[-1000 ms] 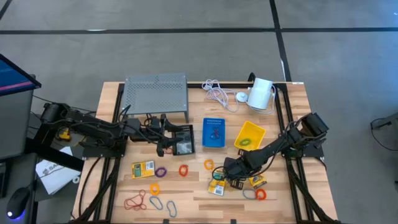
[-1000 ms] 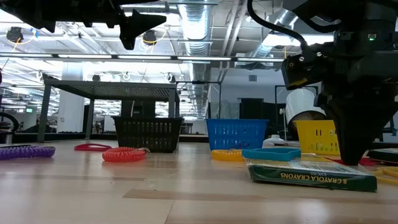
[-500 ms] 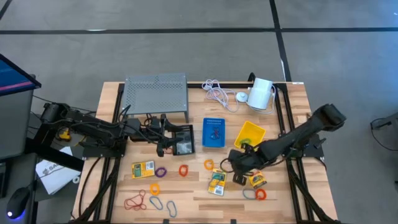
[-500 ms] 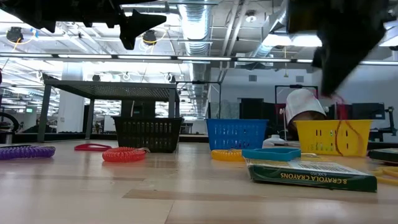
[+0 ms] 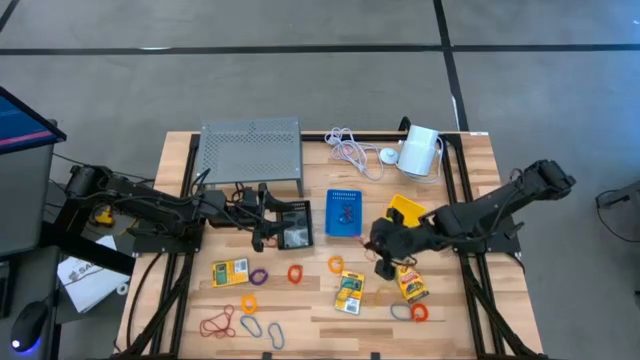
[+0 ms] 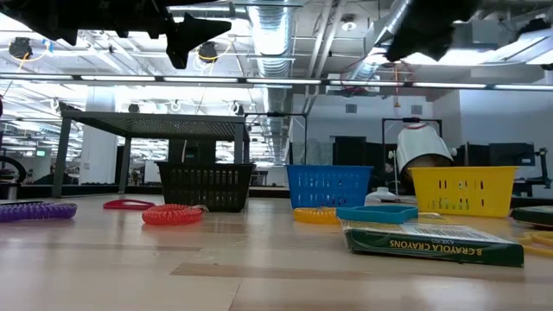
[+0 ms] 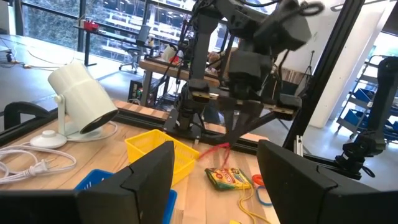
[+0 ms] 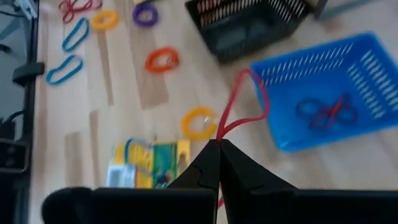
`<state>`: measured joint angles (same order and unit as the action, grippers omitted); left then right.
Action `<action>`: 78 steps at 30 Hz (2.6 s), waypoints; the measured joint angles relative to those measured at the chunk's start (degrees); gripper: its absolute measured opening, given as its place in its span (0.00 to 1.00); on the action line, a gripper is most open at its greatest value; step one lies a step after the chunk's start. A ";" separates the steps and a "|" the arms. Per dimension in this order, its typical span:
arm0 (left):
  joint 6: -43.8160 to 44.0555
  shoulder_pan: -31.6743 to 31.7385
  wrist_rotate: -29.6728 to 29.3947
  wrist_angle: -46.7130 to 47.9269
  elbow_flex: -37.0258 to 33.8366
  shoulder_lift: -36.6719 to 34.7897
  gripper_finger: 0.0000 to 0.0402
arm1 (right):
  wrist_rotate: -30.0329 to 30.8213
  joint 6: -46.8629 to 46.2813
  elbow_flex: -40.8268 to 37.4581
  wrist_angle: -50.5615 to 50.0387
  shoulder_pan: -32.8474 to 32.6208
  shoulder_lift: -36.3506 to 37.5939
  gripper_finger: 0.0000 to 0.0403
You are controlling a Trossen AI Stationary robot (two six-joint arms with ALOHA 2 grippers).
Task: Pick & Place Office Desk Supplies
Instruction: Put the red rubber band into the blue basket
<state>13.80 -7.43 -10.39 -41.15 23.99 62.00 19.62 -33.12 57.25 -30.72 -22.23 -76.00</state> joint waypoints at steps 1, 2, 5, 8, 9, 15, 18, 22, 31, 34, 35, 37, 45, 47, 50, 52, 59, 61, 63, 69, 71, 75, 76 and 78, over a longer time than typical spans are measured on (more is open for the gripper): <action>0.00 -0.01 0.00 0.00 0.00 0.00 0.56 | 0.00 1.45 0.02 1.41 1.00 -0.26 0.00; 0.00 0.01 0.00 0.00 0.00 0.00 0.56 | -0.02 2.77 0.02 2.08 2.05 -0.39 0.00; 0.00 -0.01 -0.15 0.00 0.00 0.02 0.56 | -0.02 6.21 0.08 3.62 5.57 -0.36 0.00; 0.00 -0.01 -0.13 0.03 0.00 0.02 0.56 | -0.09 9.14 0.11 3.89 9.08 -0.17 0.00; 0.00 0.00 -0.13 0.04 0.00 0.02 0.56 | -0.27 9.97 0.11 4.40 10.30 -0.14 0.00; -0.02 0.01 -0.11 0.04 0.00 0.02 0.56 | -2.93 13.83 0.11 6.78 16.45 -0.32 0.00; 0.00 0.01 -0.11 0.04 0.00 0.02 0.56 | -3.09 14.80 0.11 8.41 19.03 -0.32 0.00; 0.00 -0.01 -0.11 0.04 0.00 0.02 0.56 | -5.44 16.64 0.07 11.87 21.51 -1.36 0.00; -0.02 0.12 0.07 0.24 0.00 0.02 0.56 | -11.99 17.24 0.04 16.71 24.04 -9.90 0.00; -0.02 0.12 0.07 0.31 0.00 0.02 0.56 | -12.31 17.22 0.04 16.24 24.25 -13.07 0.00; -0.02 0.12 0.07 0.42 0.00 0.02 0.56 | -12.32 17.22 0.04 15.93 24.21 -13.96 0.00; -0.02 0.12 0.07 0.46 0.00 0.02 0.56 | -12.31 17.15 0.04 16.11 24.19 -15.47 0.00; -0.02 0.12 0.04 1.48 0.00 0.02 0.56 | -12.27 17.09 0.11 13.37 25.04 -18.22 0.00; -0.02 0.12 0.02 1.60 0.01 0.02 0.56 | -12.19 17.09 0.11 12.99 25.10 -18.18 0.00; -0.02 0.10 -0.02 1.86 0.00 0.02 0.56 | -12.24 17.19 0.11 12.48 25.31 -17.79 0.00; -0.01 0.11 -0.15 1.88 0.00 0.02 0.56 | -12.24 17.11 0.11 11.38 25.41 -17.76 0.00; -0.61 0.12 -0.13 1.92 0.00 0.02 0.56 | -12.09 16.61 0.11 10.10 25.77 -17.76 0.00; -1.86 0.11 -0.13 1.78 0.00 0.02 0.56 | -12.13 16.61 0.11 10.10 25.70 -17.76 0.00; -2.64 0.12 -0.13 1.42 0.00 0.02 0.56 | -12.11 16.58 0.11 10.12 25.72 -17.76 0.00; -2.84 0.12 -0.11 1.18 0.00 0.02 0.56 | -12.28 15.95 0.11 10.12 25.71 -17.76 0.00; -2.83 0.12 -0.11 1.18 0.00 0.02 0.56 | -12.31 15.10 0.11 10.14 25.70 -17.76 0.00; -2.84 0.12 -0.11 1.20 0.01 0.02 0.56 | -12.31 15.32 0.11 10.10 25.70 -17.76 0.01; -2.84 0.11 -0.10 1.20 0.00 0.02 0.56 | -12.31 15.18 0.11 10.05 25.74 -17.76 0.02; -2.84 0.11 -0.10 1.20 0.00 0.02 0.56 | -12.31 15.12 0.11 9.87 25.78 -17.76 0.04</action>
<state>10.96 -7.32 -10.49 -39.94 23.99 62.02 7.31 -18.00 57.36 -20.85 3.55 -93.76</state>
